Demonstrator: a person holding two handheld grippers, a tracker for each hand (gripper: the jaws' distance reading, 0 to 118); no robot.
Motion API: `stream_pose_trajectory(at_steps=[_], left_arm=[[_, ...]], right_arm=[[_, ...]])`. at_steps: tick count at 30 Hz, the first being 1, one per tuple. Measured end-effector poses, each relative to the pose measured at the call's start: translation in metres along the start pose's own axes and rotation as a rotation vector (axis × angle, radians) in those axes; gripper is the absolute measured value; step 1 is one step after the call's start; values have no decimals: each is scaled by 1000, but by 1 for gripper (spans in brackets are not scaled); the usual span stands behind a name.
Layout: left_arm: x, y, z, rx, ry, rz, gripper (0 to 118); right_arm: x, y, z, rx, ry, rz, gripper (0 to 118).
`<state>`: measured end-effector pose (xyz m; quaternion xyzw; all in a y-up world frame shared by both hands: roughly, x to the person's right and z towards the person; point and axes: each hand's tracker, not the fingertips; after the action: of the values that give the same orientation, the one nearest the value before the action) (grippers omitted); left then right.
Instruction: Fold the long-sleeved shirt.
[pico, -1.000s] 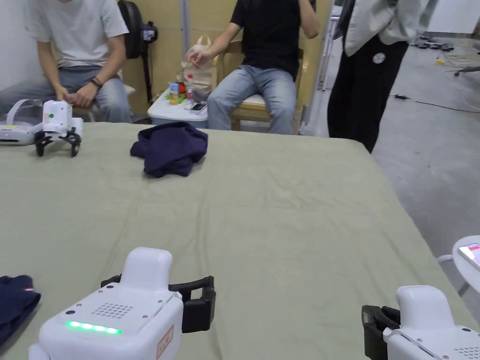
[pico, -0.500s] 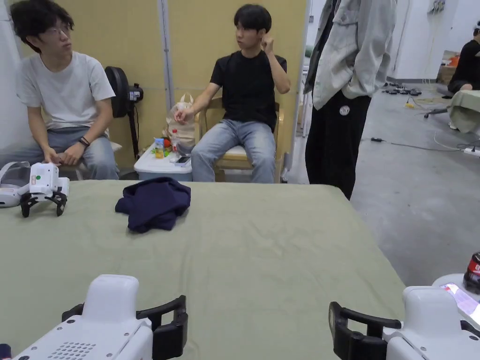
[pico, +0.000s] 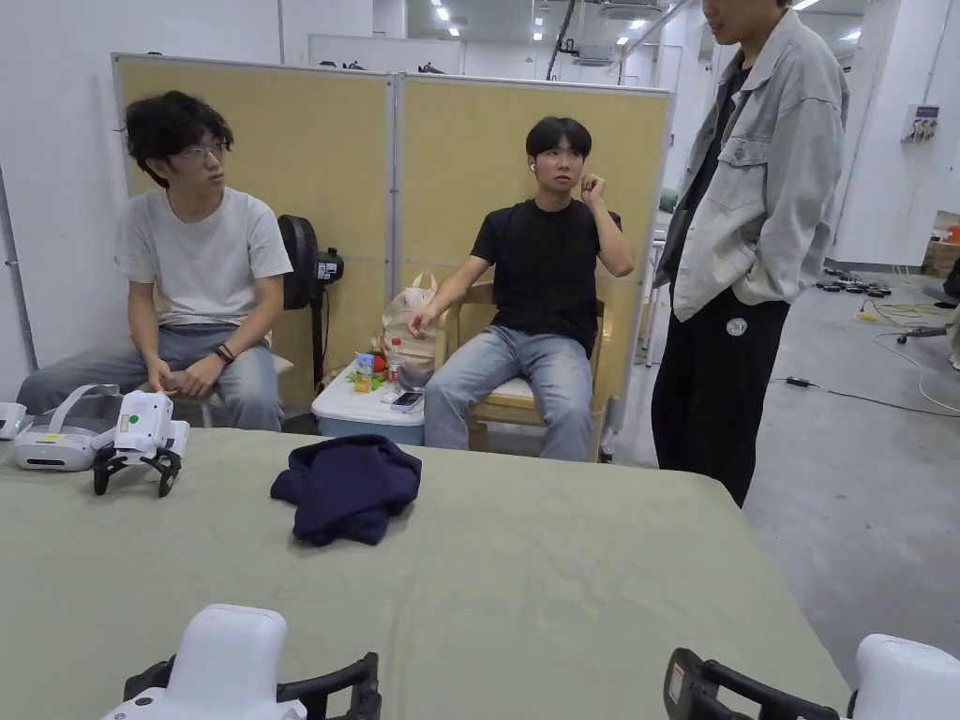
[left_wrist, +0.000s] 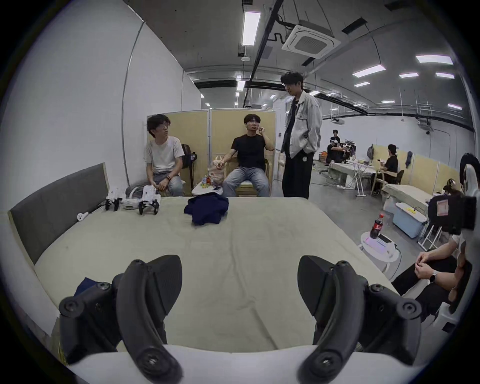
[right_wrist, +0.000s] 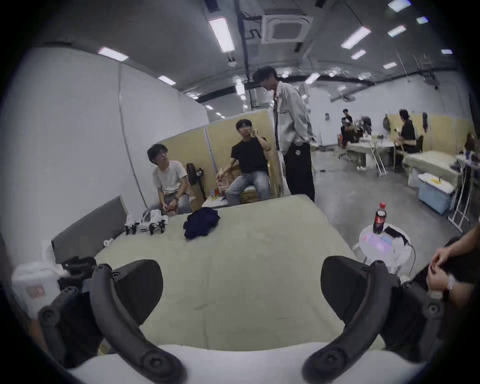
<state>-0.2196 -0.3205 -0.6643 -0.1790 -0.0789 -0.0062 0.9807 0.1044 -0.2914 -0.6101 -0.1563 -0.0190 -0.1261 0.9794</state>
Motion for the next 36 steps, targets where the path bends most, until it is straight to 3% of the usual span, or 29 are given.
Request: stream_pose_trajectory(at_steps=[8, 11, 16, 22, 29, 32, 33, 36], left_arm=[[-5, 7, -2, 11, 6, 7, 93], [-6, 9, -3, 15, -5, 22, 93], [-5, 12, -4, 9, -8, 17, 93], [-6, 14, -12, 10, -7, 25, 93], [-3, 11, -20, -10, -12, 39, 93], [-2, 11, -19, -11, -10, 25, 93], [-2, 12, -19, -9, -10, 23, 93], [-3, 16, -14, 6, -8, 26, 93]], right_arm=[[-8, 0, -6, 37, -82, 110, 118], [-7, -2, -13, 51, -113, 86, 118], [-3, 2, -15, -7, -21, 35, 118], [-9, 2, -18, -33, 22, 103, 118], [-19, -22, -34, -50, 48, 115, 118], [-27, -26, -40, -25, -71, 180, 118], [-29, -25, -42, -28, -91, 222, 118], [-31, -19, -40, -14, -94, 232, 118]])
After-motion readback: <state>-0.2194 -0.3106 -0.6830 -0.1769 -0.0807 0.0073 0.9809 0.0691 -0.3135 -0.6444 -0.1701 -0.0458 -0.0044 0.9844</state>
